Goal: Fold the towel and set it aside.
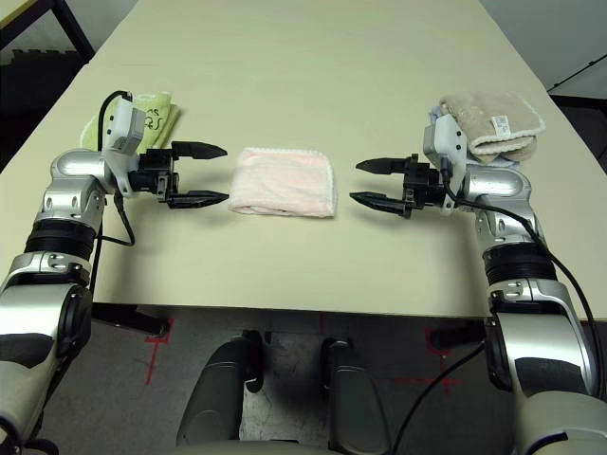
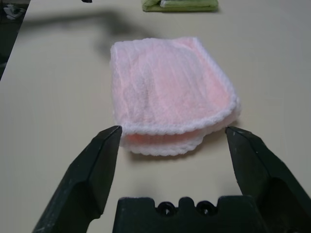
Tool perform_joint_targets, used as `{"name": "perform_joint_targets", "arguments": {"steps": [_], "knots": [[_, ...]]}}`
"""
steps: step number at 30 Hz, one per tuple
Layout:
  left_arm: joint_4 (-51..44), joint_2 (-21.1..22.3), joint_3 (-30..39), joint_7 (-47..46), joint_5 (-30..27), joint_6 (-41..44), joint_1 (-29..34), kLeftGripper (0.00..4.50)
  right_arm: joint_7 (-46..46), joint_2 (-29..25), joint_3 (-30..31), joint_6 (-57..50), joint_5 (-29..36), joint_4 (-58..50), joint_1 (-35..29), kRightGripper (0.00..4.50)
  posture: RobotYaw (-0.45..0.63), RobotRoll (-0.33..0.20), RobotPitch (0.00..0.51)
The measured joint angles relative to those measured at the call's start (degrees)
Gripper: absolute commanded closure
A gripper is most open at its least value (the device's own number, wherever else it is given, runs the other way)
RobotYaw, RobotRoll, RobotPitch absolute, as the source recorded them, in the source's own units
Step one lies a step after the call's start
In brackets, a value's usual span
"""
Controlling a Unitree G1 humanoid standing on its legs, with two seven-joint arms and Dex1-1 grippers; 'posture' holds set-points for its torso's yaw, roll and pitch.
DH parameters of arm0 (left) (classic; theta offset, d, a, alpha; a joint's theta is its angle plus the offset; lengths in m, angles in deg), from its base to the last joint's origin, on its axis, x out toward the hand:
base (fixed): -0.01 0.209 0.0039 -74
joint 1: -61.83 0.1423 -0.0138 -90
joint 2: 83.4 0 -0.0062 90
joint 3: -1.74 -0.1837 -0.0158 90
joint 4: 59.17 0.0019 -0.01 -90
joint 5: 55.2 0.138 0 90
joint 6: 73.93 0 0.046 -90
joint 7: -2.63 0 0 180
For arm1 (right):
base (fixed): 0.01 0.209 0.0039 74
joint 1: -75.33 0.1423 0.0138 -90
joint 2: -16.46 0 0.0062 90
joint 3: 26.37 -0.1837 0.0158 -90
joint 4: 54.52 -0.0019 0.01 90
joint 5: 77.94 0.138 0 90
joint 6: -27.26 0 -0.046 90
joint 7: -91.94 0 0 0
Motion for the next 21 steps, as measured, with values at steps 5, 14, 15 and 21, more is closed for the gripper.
{"name": "perform_joint_targets", "arguments": {"steps": [5,14,15,21], "knots": [[4.8,1.8,-0.6,0.2,0.5,0.4,-1.2,0.00,-0.3,-0.3,0.0,-1.1,0.7,-3.1,-1.9,0.03,0.06,0.000,0.175],[11.7,1.5,-1.1,-1.0,1.0,-2.0,-2.6,0.00,-1.1,-2.9,-0.4,-3.6,2.7,-8.0,-5.7,0.03,0.02,0.000,0.179],[11.7,1.5,-1.2,-1.5,1.1,0.2,-3.0,0.00,-1.2,-3.2,-0.5,-4.0,3.1,-8.8,-6.0,0.03,0.02,0.000,0.179],[13.4,1.2,-4.0,-10.7,2.4,42.0,-12.7,0.00,-1.7,-3.7,-0.7,-5.1,3.9,-10.4,-6.2,0.03,0.04,0.000,0.181]]}}
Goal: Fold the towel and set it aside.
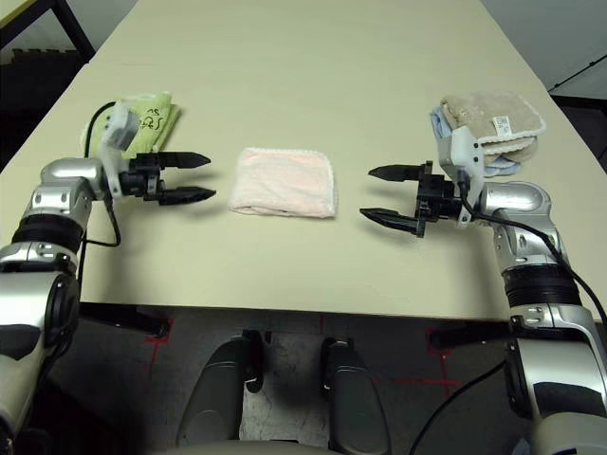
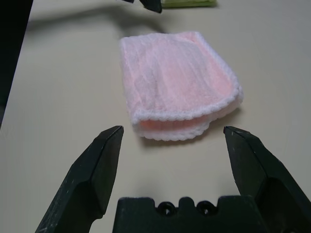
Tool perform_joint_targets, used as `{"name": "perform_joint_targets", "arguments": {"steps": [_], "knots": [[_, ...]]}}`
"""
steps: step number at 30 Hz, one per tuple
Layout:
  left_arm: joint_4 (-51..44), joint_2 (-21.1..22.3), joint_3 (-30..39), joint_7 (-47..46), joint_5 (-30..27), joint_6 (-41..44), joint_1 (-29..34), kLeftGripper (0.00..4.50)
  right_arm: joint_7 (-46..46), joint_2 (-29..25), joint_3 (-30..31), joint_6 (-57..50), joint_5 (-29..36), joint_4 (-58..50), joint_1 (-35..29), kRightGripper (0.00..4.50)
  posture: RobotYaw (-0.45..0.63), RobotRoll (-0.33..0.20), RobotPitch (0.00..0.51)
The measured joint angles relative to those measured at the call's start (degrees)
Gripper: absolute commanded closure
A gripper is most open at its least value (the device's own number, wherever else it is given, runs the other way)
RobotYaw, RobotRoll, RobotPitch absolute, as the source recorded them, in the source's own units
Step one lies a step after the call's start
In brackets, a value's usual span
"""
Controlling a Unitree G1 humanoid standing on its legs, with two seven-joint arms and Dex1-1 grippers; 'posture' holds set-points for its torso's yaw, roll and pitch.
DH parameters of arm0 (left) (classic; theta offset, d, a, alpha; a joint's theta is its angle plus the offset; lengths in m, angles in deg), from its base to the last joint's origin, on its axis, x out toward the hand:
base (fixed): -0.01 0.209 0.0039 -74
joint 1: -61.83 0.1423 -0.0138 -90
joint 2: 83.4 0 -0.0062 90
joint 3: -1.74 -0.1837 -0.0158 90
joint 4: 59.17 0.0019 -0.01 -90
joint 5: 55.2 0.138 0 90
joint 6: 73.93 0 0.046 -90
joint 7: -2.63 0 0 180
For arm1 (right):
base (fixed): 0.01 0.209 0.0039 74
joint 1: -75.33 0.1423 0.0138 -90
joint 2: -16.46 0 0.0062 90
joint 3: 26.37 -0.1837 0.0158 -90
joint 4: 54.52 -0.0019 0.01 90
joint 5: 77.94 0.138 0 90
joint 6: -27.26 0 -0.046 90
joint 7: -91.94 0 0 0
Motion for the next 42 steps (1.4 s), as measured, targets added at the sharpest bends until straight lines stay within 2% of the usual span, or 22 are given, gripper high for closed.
{"name": "perform_joint_targets", "arguments": {"steps": [3,9,14,20,28,31,40,41,42], "knots": [[0.0,-0.2,-0.4,-2.8,-0.1,13.5,-2.0,0.00,-0.4,0.0,0.0,-0.1,0.4,-0.5,0.0,0.03,0.04,0.000,0.183],[0.0,-1.2,-0.1,-7.6,-0.7,22.7,-3.2,0.00,-1.1,0.0,0.0,-0.1,0.4,-0.7,-0.1,0.03,0.03,0.000,0.189],[0.1,-2.2,0.4,-9.5,-1.2,24.1,-3.2,0.00,-1.5,0.1,0.0,-0.1,0.7,-1.4,-0.3,0.03,0.02,0.000,0.188],[0.1,-5.6,0.5,-10.9,-1.7,24.5,-3.1,0.00,-1.8,0.0,0.0,-0.2,0.8,-1.6,-0.4,0.03,0.02,0.000,0.185],[1.1,-12.8,1.8,-14.5,-2.7,24.1,-4.4,0.00,-2.4,-0.1,0.0,0.0,0.8,-1.6,-0.4,0.03,0.01,0.000,0.180],[2.4,-14.0,0.7,-15.7,-1.9,22.8,-5.4,0.61,-2.7,-0.1,0.0,0.0,0.8,-1.6,-0.4,0.00,0.00,0.000,0.179],[5.9,-14.8,0.5,-19.5,-0.2,18.9,-5.6,4.11,-3.1,-0.5,-0.2,0.2,0.9,-2.1,-1.4,0.00,0.00,0.000,0.176],[6.4,-14.8,0.8,-19.7,-0.2,18.9,-5.7,4.45,-3.2,-0.6,-0.3,0.2,0.9,-2.1,-1.4,0.00,0.00,0.000,0.176],[6.5,-14.8,1.0,-19.8,-0.2,18.9,-5.7,4.48,-3.2,-0.6,-0.4,0.3,0.9,-2.1,-1.4,0.00,0.01,0.000,0.175]]}}
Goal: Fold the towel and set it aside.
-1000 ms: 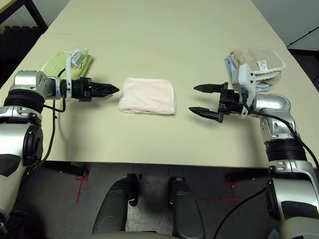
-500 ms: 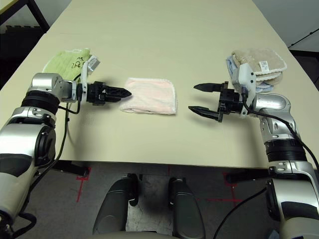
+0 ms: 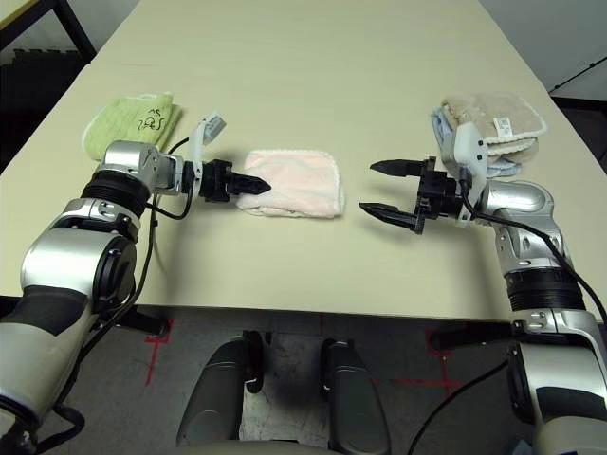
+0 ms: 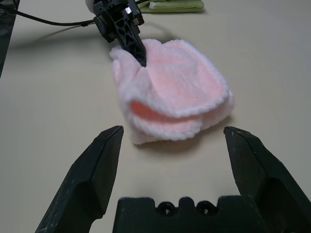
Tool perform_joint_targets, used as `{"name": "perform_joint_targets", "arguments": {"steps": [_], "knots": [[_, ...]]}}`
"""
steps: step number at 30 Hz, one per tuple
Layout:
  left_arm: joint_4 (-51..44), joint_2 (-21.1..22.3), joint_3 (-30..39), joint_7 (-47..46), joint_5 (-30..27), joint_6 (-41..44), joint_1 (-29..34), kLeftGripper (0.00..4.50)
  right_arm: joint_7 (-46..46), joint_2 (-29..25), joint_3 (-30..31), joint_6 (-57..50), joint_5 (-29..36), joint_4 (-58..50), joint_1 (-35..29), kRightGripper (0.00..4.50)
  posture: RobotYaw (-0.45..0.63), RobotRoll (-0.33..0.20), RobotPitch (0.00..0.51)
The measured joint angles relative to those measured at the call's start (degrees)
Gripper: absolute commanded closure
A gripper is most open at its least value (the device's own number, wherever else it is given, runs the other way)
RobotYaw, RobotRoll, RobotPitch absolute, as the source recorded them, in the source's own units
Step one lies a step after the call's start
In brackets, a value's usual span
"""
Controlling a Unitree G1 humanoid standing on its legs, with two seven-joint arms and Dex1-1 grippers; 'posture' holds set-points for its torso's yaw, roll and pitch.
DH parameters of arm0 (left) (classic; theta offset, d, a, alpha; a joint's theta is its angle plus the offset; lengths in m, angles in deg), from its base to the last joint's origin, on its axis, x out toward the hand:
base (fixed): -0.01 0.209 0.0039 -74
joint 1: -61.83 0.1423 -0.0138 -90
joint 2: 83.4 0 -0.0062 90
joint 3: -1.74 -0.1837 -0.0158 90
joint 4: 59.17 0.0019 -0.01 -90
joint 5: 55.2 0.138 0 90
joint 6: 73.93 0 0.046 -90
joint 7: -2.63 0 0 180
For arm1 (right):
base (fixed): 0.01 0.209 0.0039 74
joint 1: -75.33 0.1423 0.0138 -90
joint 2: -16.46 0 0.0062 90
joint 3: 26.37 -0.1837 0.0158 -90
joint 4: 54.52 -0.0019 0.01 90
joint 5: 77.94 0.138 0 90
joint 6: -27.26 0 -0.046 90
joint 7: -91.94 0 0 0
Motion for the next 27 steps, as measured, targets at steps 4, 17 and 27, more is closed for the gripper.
{"name": "perform_joint_targets", "arguments": {"steps": [4,17,27], "knots": [[0.2,-0.1,1.2,-0.8,-0.3,0.0,0.0,4.48,-0.2,0.0,-0.2,0.5,0.0,0.0,0.0,0.00,0.01,0.000,0.172],[-8.7,2.2,13.2,-8.6,-8.8,6.0,0.2,4.48,-2.9,3.8,-0.3,1.4,0.1,3.0,2.2,0.00,0.07,0.000,0.153],[-15.6,7.7,19.4,-14.9,-13.3,6.4,0.2,4.48,-3.0,5.8,-0.2,3.0,-0.2,7.6,5.5,0.00,0.11,0.000,0.147]]}}
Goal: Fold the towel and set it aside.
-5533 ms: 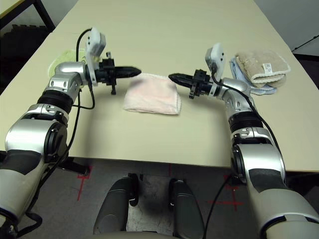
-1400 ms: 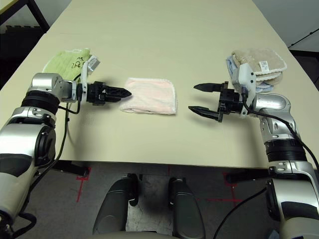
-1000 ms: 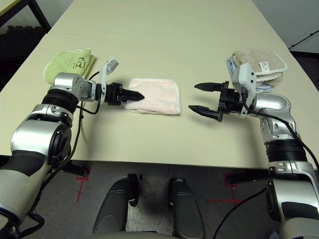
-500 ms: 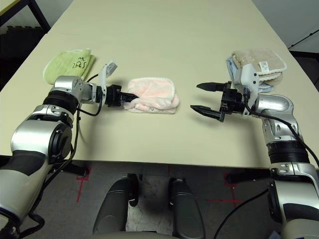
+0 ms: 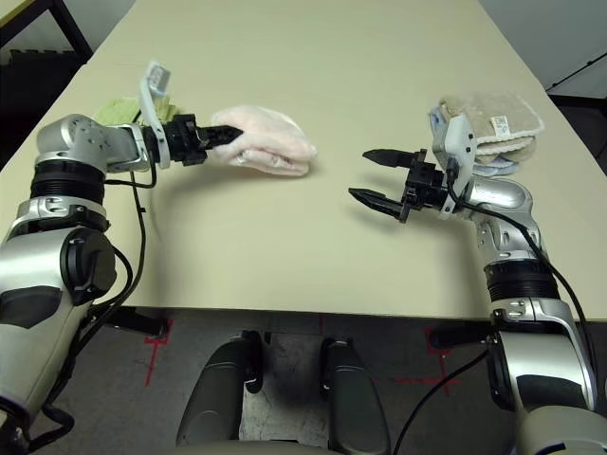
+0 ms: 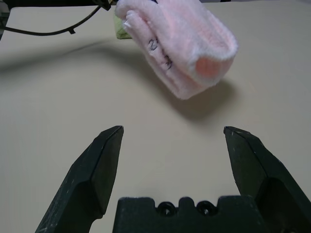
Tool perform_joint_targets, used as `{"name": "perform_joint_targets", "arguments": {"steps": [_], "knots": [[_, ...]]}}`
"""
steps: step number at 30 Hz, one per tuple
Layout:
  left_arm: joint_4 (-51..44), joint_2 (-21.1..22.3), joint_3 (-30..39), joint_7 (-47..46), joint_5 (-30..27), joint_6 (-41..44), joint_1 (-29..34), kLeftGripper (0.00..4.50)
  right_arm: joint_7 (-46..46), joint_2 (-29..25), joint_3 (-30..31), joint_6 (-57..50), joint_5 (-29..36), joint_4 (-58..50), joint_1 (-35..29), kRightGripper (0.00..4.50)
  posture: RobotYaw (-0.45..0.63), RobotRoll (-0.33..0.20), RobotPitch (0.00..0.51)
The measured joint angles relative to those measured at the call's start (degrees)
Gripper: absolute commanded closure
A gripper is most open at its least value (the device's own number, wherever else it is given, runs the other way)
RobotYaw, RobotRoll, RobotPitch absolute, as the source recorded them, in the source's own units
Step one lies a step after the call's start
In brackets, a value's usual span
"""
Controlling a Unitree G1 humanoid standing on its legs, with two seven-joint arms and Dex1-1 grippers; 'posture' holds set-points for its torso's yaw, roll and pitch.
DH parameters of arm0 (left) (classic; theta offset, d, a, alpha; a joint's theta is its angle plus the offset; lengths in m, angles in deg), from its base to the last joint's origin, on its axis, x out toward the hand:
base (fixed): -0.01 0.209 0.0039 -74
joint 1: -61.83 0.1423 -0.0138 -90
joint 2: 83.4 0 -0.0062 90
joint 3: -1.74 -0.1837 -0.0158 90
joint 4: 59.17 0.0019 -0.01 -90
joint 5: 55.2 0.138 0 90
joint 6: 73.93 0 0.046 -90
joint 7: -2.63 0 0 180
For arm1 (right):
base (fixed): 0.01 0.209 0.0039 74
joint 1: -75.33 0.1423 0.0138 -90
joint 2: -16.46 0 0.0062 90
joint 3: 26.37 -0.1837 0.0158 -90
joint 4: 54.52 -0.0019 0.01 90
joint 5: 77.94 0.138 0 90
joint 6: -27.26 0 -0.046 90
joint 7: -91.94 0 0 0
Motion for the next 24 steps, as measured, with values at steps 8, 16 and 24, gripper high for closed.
{"name": "perform_joint_targets", "arguments": {"steps": [8,16,24], "knots": [[7.2,3.0,4.1,-4.4,-0.4,-14.9,-6.4,4.48,0.2,1.8,0.3,0.7,-0.2,0.9,1.4,0.00,0.12,0.000,0.152],[14.5,5.3,4.8,-7.1,0.1,-28.5,-8.5,4.48,-2.2,4.2,0.2,-0.1,0.0,0.9,2.3,0.00,0.11,0.000,0.158],[17.7,7.5,5.3,-10.1,0.2,-33.5,-6.0,4.48,-5.9,7.5,-0.2,-2.9,1.3,0.3,2.9,0.00,0.12,0.000,0.164]]}}
